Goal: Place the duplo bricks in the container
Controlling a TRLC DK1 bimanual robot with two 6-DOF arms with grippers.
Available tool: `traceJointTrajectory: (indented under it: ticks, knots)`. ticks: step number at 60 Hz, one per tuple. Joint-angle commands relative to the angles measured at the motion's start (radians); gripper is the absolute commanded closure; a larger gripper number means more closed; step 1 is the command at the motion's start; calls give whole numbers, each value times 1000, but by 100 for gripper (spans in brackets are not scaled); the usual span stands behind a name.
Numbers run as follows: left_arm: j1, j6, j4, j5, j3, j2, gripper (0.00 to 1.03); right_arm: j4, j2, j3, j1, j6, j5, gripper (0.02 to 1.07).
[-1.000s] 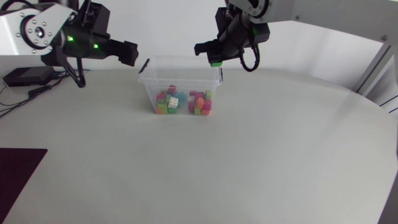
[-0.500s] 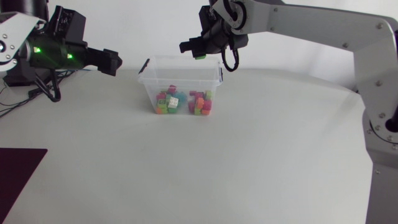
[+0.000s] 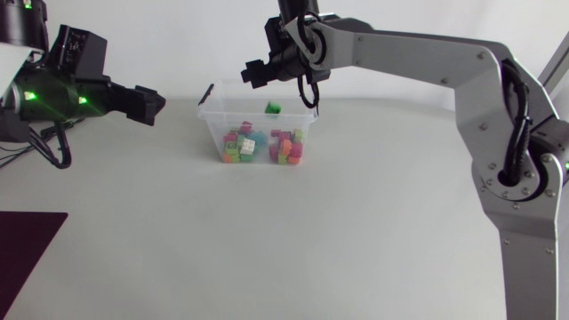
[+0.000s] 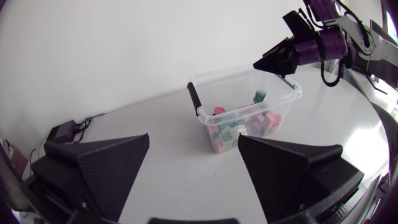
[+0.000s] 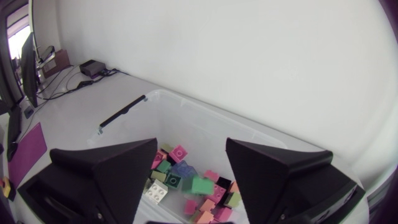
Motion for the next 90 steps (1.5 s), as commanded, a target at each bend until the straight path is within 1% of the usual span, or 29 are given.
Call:
traceJointTrajectory:
  ticks: [1,7,12,17,22,29,34,38,51,72,79,90]
  knots:
    - [25,12,19,27,-50,-46,4,57,-13,-44,8,-24,6,6]
    - [33,8,34,35,-84,-85,4,140,-97,-148,3,-23,19,6]
    - [43,12,45,36,-121,-122,4,204,-177,-232,3,-37,72,6]
    - [65,3,46,53,-145,-157,4,235,-249,-295,-1,-57,112,6]
    - [99,-7,65,55,-183,-209,4,273,-326,-363,-18,-67,132,6]
    - [125,-6,89,53,-242,-278,4,285,-419,-445,-49,-83,168,6]
    - [149,-7,99,53,-274,-324,4,325,-482,-518,-64,-112,194,6]
    - [161,-23,100,53,-295,-358,4,368,-540,-588,-75,-135,212,6]
    - [181,-27,94,53,-346,-459,4,433,-741,-803,-104,-161,247,6]
    - [186,-34,63,53,-410,-603,4,448,-1040,-1076,-231,-190,263,6]
    - [189,-34,53,53,-424,-645,4,471,-1140,-1168,-265,-215,263,6]
    - [197,-46,40,51,-453,-734,4,465,-1287,-1274,-328,-233,261,6]
